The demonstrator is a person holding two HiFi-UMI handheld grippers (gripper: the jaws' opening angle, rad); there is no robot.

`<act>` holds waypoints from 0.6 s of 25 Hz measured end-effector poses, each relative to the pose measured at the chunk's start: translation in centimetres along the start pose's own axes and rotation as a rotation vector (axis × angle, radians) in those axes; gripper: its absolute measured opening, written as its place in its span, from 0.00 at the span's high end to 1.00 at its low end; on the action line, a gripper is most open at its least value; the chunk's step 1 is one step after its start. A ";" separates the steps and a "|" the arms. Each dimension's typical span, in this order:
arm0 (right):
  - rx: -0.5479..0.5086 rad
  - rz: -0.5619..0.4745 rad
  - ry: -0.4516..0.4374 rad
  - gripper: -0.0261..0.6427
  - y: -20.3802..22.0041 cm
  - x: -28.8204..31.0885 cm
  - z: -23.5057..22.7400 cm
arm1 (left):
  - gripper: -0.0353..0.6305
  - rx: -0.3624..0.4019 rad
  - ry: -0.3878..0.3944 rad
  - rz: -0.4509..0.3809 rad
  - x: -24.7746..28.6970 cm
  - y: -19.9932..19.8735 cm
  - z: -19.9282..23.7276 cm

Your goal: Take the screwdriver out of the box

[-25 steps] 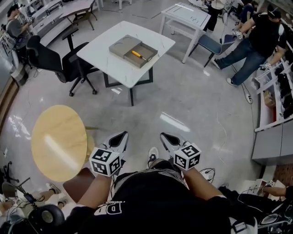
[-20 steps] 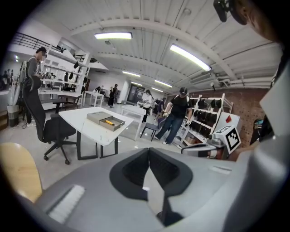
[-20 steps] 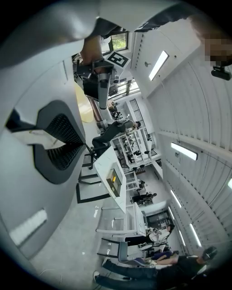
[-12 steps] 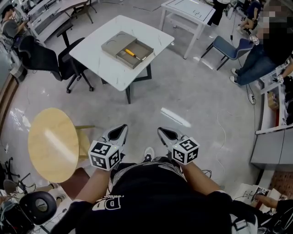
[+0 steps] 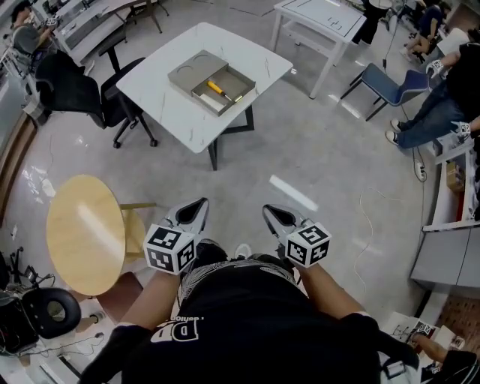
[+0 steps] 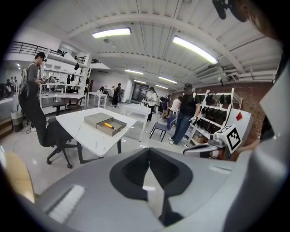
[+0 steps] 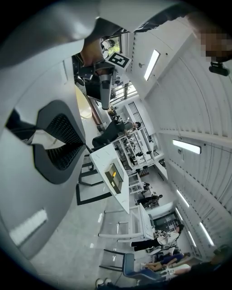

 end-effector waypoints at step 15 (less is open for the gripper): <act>-0.019 0.029 -0.003 0.96 -2.1 3.2 -2.0 | 0.86 -0.025 -0.001 -0.024 3.9 -1.7 3.1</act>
Point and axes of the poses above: the fingertips, and each gripper's own axes: x forward along the fingers, z to its left, y out of its underside, the point moved 7 cm from there along -x, backward along the fingers, and after that the axes turned 9 degrees about x, right-handed, at the moved point
